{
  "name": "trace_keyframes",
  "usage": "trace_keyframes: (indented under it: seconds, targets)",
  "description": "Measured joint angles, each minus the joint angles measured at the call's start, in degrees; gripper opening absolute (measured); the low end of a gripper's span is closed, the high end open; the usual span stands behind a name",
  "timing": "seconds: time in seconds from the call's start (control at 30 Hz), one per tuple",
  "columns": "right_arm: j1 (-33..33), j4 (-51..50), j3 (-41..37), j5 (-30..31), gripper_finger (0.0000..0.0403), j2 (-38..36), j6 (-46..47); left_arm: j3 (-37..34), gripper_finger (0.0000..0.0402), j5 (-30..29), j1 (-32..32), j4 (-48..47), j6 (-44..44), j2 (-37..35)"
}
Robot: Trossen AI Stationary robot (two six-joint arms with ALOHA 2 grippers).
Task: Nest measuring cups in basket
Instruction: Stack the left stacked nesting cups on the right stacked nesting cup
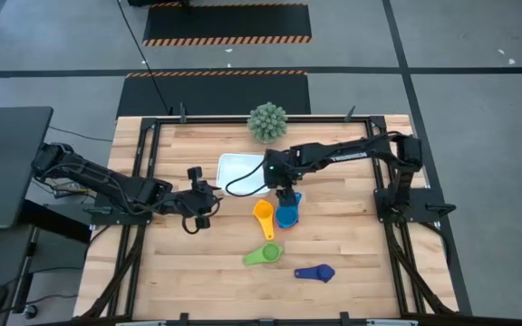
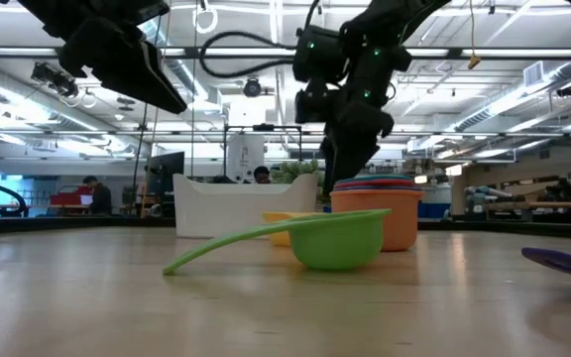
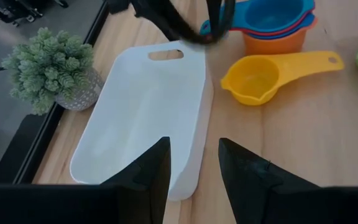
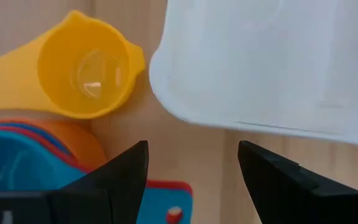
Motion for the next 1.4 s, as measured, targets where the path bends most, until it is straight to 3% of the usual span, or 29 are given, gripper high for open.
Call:
trace_keyframes:
  seconds: [0.63,0.87,1.17,1.4]
  targets:
    - [0.1,-13.3,1.0,0.4,0.0256,0.1,-3.2,0.0,0.0141,0.4,0.0,-0.2,0.5,0.0]
    - [0.4,-16.7,1.7,4.4,0.0256,-5.0,-3.5,0.0,0.0141,0.4,0.0,-0.3,0.6,0.0]
    - [3.4,-10.2,-8.7,4.4,0.0256,-15.4,-1.5,0.0,0.0141,0.4,0.0,-0.2,0.6,0.0]
    - [7.1,-5.6,-13.2,5.0,0.0265,-17.9,0.7,0.0,0.0141,0.4,0.0,-0.1,0.4,0.0]
